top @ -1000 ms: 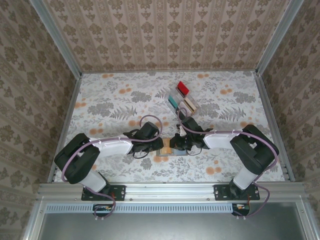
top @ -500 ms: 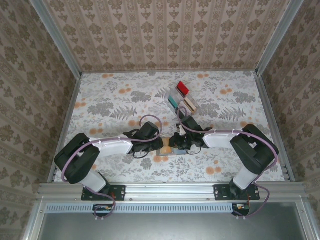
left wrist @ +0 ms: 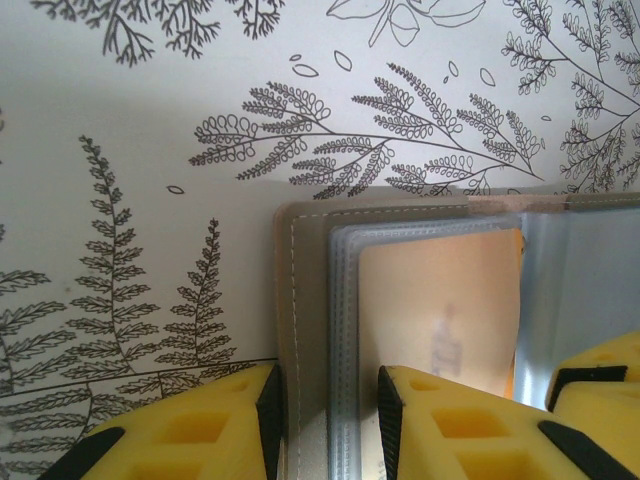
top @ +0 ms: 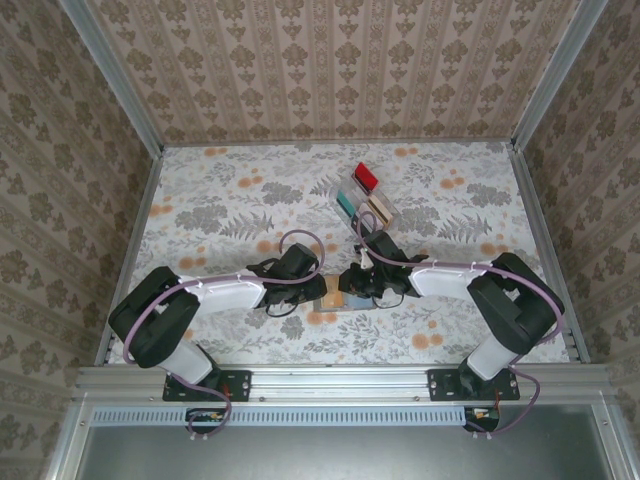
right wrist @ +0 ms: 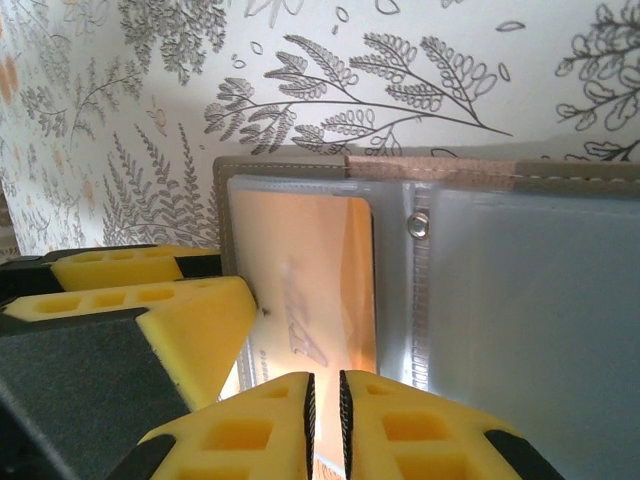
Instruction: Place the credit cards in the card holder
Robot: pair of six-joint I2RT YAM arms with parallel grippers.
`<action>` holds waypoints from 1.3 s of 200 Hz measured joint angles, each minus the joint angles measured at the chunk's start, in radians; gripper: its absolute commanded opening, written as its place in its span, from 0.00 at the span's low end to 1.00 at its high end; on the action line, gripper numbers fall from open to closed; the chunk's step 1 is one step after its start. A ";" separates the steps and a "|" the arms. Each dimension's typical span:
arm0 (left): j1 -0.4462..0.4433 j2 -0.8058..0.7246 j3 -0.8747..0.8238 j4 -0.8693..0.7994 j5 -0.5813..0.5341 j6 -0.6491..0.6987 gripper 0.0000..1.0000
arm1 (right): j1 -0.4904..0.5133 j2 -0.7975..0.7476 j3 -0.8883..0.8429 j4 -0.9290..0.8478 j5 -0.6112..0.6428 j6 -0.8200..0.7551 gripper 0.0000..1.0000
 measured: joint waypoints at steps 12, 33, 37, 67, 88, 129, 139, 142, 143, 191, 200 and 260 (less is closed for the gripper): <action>0.000 0.000 0.000 0.000 0.000 0.000 0.34 | 0.000 0.011 0.000 0.000 0.001 0.002 0.18; 0.000 0.000 0.000 0.000 0.000 0.000 0.34 | 0.000 0.026 0.000 -0.001 0.000 0.004 0.16; 0.000 0.000 0.000 0.000 0.000 0.000 0.34 | 0.000 0.027 0.000 -0.001 0.000 0.004 0.16; 0.000 0.000 0.000 0.001 0.001 0.000 0.36 | 0.001 0.043 0.000 0.006 -0.016 0.005 0.13; 0.000 0.000 0.000 0.001 0.001 0.000 0.37 | 0.003 0.060 0.005 0.018 -0.036 0.004 0.14; 0.000 0.000 0.000 0.001 -0.003 0.000 0.40 | 0.005 0.065 0.037 -0.019 -0.047 -0.028 0.21; 0.000 -0.001 0.000 0.001 -0.005 0.000 0.42 | 0.005 0.052 0.060 -0.071 -0.025 -0.051 0.24; 0.000 -0.001 0.000 0.001 -0.005 0.000 0.42 | 0.005 0.046 0.068 -0.086 -0.015 -0.061 0.25; 0.000 -0.001 0.000 0.001 -0.005 0.000 0.43 | 0.005 0.042 0.071 -0.096 -0.012 -0.068 0.25; -0.001 -0.035 0.000 -0.008 -0.030 0.000 0.49 | -0.054 -0.095 0.242 -0.393 0.162 -0.255 0.33; -0.001 -0.042 0.000 -0.011 -0.033 0.000 0.50 | -0.066 -0.103 0.278 -0.442 0.204 -0.292 0.34; 0.002 -0.067 0.000 -0.031 -0.050 0.001 0.58 | -0.095 0.049 0.595 -0.699 0.498 -0.539 0.35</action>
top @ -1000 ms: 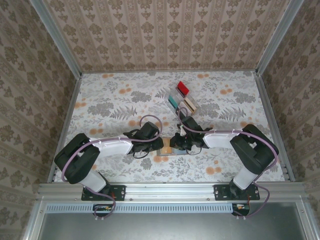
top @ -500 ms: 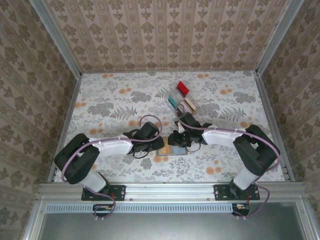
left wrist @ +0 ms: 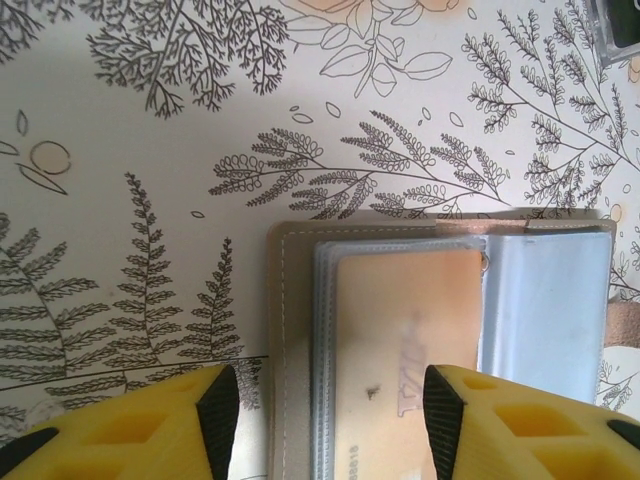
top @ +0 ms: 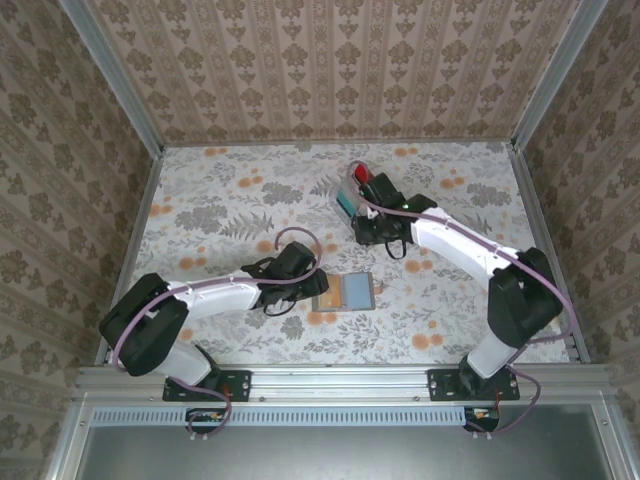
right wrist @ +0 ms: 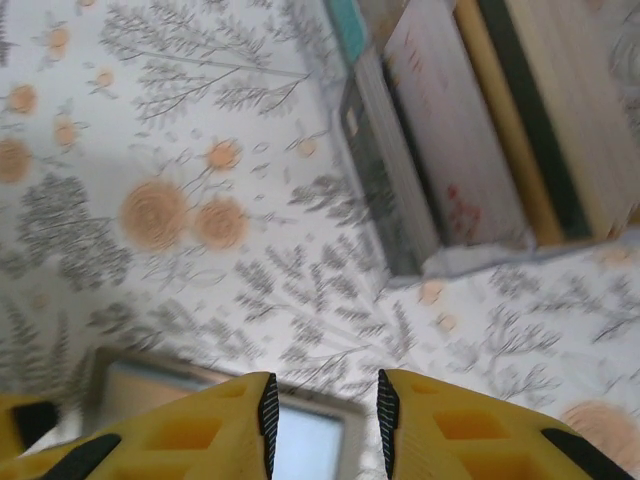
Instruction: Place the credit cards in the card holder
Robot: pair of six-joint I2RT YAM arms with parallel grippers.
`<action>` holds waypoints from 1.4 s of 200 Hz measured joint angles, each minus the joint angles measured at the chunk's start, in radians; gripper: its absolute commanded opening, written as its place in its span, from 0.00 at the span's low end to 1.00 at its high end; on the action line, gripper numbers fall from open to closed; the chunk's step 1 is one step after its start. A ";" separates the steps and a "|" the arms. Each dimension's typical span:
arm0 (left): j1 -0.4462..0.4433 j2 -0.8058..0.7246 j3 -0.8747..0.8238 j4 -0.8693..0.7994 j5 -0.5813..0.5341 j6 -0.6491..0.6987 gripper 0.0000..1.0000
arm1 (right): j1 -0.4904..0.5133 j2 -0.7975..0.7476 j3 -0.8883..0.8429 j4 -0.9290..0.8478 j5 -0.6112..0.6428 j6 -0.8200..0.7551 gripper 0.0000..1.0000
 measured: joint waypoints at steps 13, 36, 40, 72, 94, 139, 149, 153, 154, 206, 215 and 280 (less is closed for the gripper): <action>0.000 -0.010 0.001 0.000 -0.005 0.000 0.58 | 0.000 0.055 0.053 -0.034 0.035 -0.041 0.35; 0.011 -0.023 0.008 0.000 -0.008 0.000 0.59 | 0.000 0.164 0.152 -0.088 0.081 -0.102 0.33; 0.014 -0.024 0.010 0.000 -0.008 0.000 0.59 | 0.000 0.181 0.169 -0.096 0.089 -0.110 0.33; 0.027 -0.038 0.019 0.000 -0.015 0.000 0.59 | 0.004 0.273 0.257 -0.137 0.148 -0.160 0.33; 0.029 -0.052 0.019 0.000 -0.015 0.000 0.60 | 0.010 0.315 0.304 -0.157 0.185 -0.185 0.32; 0.034 -0.068 0.019 0.000 -0.015 0.000 0.60 | 0.034 0.385 0.347 -0.166 0.259 -0.217 0.32; 0.034 -0.068 0.019 0.000 -0.015 0.000 0.60 | 0.039 0.399 0.350 -0.166 0.276 -0.222 0.32; 0.034 -0.069 0.019 0.000 -0.015 0.000 0.60 | 0.042 0.404 0.352 -0.166 0.283 -0.223 0.32; 0.034 -0.069 0.019 0.000 -0.015 0.000 0.60 | 0.042 0.405 0.352 -0.166 0.285 -0.223 0.32; 0.041 -0.069 0.018 0.000 -0.015 0.000 0.60 | 0.081 0.444 0.357 -0.161 0.425 -0.257 0.29; 0.042 -0.070 0.018 0.000 -0.015 0.000 0.61 | 0.087 0.449 0.357 -0.159 0.447 -0.266 0.29; 0.042 -0.072 0.015 0.000 -0.015 0.000 0.61 | 0.095 0.458 0.351 -0.120 0.523 -0.291 0.27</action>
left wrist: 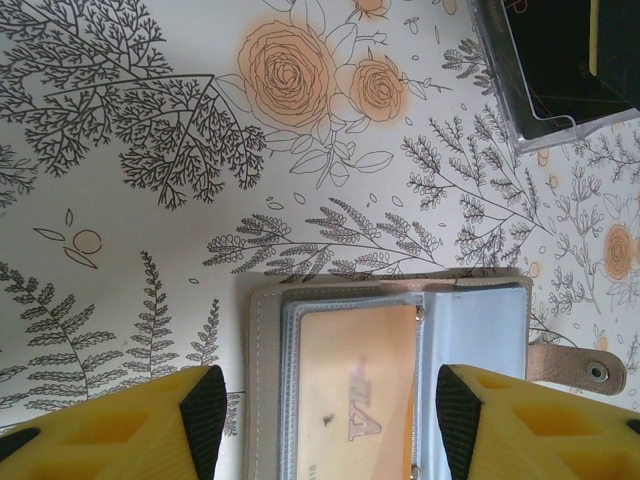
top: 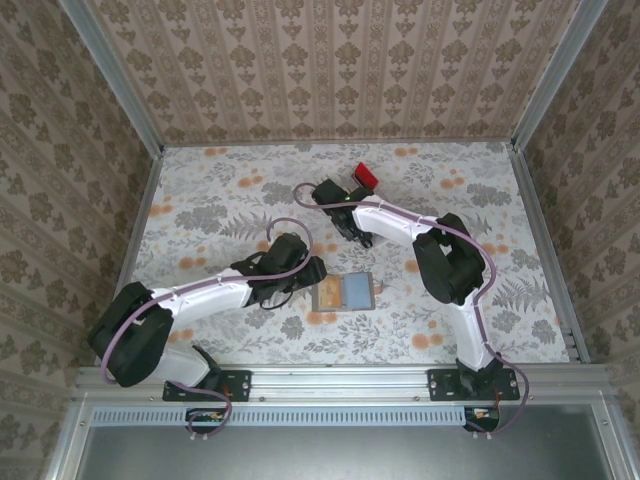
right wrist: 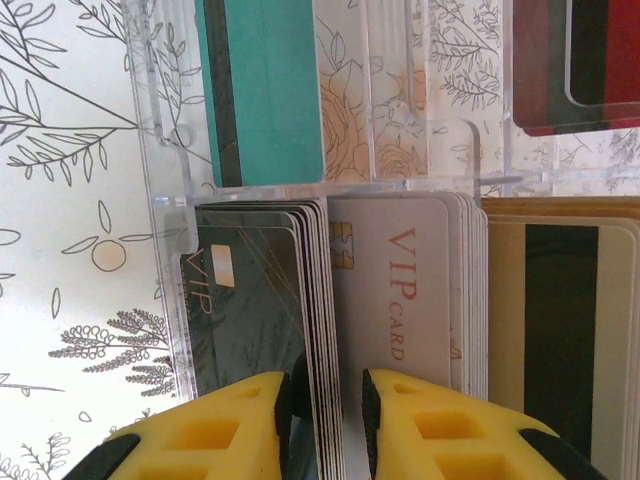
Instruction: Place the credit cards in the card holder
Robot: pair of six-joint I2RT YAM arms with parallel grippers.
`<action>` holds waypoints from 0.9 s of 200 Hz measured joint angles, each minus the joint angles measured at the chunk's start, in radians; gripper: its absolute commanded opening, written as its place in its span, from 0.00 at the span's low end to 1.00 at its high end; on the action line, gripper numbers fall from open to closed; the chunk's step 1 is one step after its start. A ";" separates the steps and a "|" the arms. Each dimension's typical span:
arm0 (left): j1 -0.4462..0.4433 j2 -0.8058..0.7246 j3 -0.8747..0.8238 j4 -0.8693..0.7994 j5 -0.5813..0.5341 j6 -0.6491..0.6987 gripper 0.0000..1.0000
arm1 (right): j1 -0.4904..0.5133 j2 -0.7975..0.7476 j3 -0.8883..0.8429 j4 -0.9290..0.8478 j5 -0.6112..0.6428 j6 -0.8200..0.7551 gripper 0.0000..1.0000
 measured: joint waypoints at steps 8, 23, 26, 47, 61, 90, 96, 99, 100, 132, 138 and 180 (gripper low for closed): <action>0.000 0.000 0.000 0.000 0.000 0.000 0.61 | 0.001 0.000 -0.005 0.007 0.005 -0.001 0.26; 0.000 0.000 0.000 0.000 0.000 0.000 0.61 | 0.002 0.000 -0.012 0.015 0.014 -0.003 0.23; 0.000 0.000 0.000 0.000 0.000 0.000 0.61 | 0.002 0.000 -0.013 0.017 0.016 -0.003 0.22; 0.000 0.000 0.000 0.000 0.000 0.000 0.61 | 0.002 0.000 -0.018 0.023 0.024 -0.005 0.18; 0.000 0.000 0.000 0.000 0.000 0.000 0.61 | 0.002 0.000 -0.018 0.024 0.028 -0.006 0.18; 0.000 0.000 0.000 0.000 0.000 0.000 0.61 | 0.003 -0.001 -0.018 0.026 0.033 -0.006 0.18; 0.000 0.000 0.000 0.000 0.000 0.000 0.61 | 0.002 -0.001 -0.018 0.027 0.035 -0.006 0.17; 0.000 0.000 0.000 0.000 0.000 0.000 0.61 | 0.002 -0.001 -0.018 0.027 0.036 -0.007 0.17; 0.000 0.000 0.000 0.000 0.000 0.000 0.61 | 0.002 -0.001 -0.018 0.027 0.036 -0.007 0.17; 0.000 0.000 0.000 0.000 0.000 0.000 0.61 | 0.002 -0.001 -0.019 0.032 0.044 -0.008 0.16; 0.000 0.000 0.000 0.000 0.000 0.000 0.61 | 0.002 -0.001 -0.019 0.033 0.045 -0.008 0.17; 0.000 0.000 0.000 0.000 0.001 0.000 0.61 | 0.002 -0.001 -0.020 0.033 0.052 -0.008 0.17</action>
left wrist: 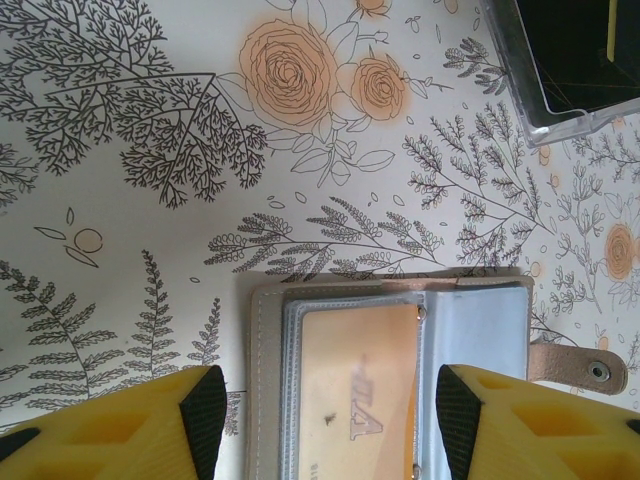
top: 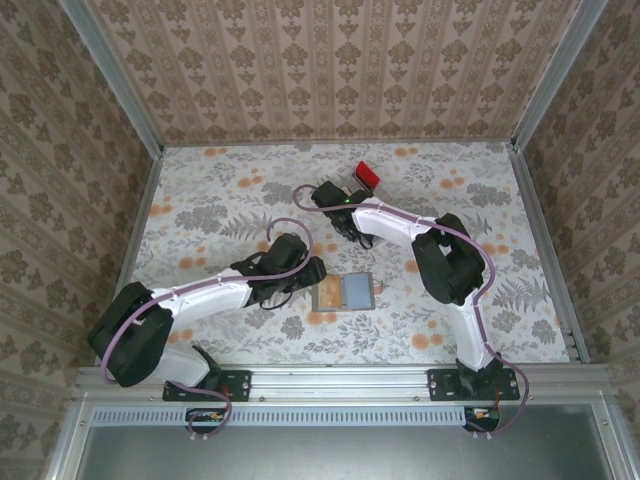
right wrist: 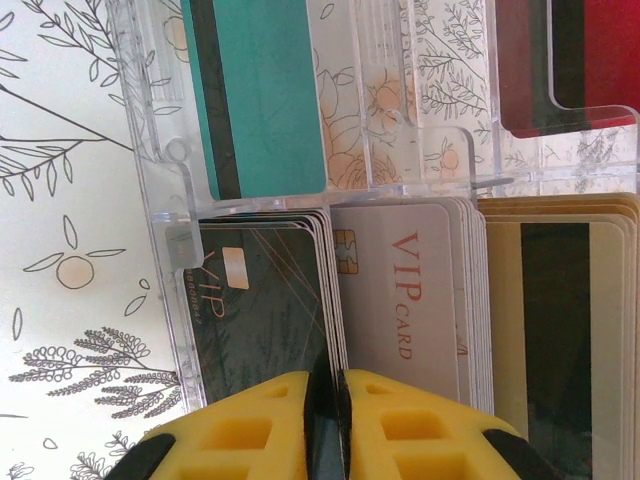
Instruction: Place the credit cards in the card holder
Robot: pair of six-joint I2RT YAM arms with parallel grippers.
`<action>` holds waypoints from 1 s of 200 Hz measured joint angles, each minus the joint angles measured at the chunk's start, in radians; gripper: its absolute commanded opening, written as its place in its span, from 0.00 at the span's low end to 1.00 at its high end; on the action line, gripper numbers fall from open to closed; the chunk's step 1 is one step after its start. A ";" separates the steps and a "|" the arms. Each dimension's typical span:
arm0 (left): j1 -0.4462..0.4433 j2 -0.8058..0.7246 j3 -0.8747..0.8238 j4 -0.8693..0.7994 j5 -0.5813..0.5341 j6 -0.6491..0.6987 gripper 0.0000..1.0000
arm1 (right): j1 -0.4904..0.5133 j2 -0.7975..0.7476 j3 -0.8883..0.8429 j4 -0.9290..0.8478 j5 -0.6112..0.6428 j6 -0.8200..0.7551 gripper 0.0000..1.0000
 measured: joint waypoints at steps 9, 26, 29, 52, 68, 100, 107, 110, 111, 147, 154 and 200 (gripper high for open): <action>0.000 0.000 0.000 0.000 0.000 0.000 0.61 | 0.000 0.000 0.000 0.000 0.003 0.000 0.17; 0.000 0.000 0.000 0.000 0.000 0.000 0.61 | 0.000 0.000 0.000 0.000 0.007 0.000 0.18; 0.000 0.000 0.000 0.000 0.000 0.000 0.61 | 0.000 0.000 0.000 0.000 0.008 0.000 0.18; 0.000 0.000 0.000 0.000 0.000 0.000 0.61 | 0.000 0.000 0.000 0.000 0.017 0.000 0.17; 0.000 0.000 0.000 0.000 0.000 0.000 0.61 | 0.000 0.000 0.000 0.000 0.023 0.000 0.18; 0.000 0.000 0.000 0.000 0.001 0.000 0.61 | 0.000 0.000 0.000 0.000 0.024 0.000 0.15; 0.000 0.000 0.000 0.000 0.002 0.000 0.61 | 0.000 0.000 0.000 0.000 0.024 0.000 0.15; 0.000 0.000 0.000 0.000 0.002 0.000 0.61 | 0.000 0.000 0.000 0.000 0.024 0.000 0.15; 0.000 0.000 0.000 0.000 0.002 0.000 0.61 | 0.000 0.000 0.000 0.000 0.024 0.000 0.15; 0.000 0.000 0.000 0.000 0.004 0.000 0.61 | -0.001 -0.005 0.000 0.000 0.027 0.000 0.15; 0.000 0.000 0.000 0.000 0.004 0.000 0.61 | -0.002 -0.007 0.000 0.000 0.028 0.000 0.14; 0.000 0.002 0.000 0.000 0.007 0.000 0.61 | -0.005 -0.025 -0.001 0.000 0.032 0.000 0.14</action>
